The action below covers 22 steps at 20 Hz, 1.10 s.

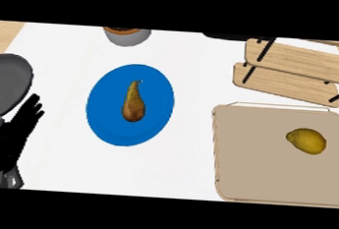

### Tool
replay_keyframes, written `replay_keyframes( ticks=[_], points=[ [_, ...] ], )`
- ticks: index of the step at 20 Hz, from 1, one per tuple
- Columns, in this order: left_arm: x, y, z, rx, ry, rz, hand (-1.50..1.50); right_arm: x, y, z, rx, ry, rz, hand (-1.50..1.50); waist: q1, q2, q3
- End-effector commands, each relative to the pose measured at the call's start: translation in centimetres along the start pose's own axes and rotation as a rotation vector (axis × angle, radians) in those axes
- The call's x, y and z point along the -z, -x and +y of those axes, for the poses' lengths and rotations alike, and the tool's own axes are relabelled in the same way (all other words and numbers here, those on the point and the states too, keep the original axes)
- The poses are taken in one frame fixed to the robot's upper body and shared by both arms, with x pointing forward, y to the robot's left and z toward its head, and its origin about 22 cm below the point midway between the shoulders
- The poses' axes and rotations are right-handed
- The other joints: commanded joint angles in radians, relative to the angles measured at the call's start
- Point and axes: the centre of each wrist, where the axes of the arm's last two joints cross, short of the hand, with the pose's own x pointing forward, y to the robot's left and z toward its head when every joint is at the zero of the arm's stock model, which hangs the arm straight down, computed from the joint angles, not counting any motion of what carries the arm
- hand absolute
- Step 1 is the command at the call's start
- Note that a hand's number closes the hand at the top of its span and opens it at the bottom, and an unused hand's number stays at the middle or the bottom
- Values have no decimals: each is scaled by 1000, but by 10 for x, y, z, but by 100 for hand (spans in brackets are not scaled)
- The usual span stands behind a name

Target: Pick the squash from the tray and place it in the tiered shelf

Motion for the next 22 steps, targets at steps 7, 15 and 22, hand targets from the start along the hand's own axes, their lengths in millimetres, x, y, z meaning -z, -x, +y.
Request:
replay_keyframes(
  ticks=[7,15,22],
  points=[
    [-1,3,5,-4,22,-5,0,37,-28,-44,-184,78,83,150,8,3,0],
    [3,0,2,-7,0,-11,0,78,1,-18,-273,100,110,150,12,6,1],
    [-4,-9,7,-8,20,0,0,117,20,-27,-331,120,178,150,25,8,1]
  ],
)
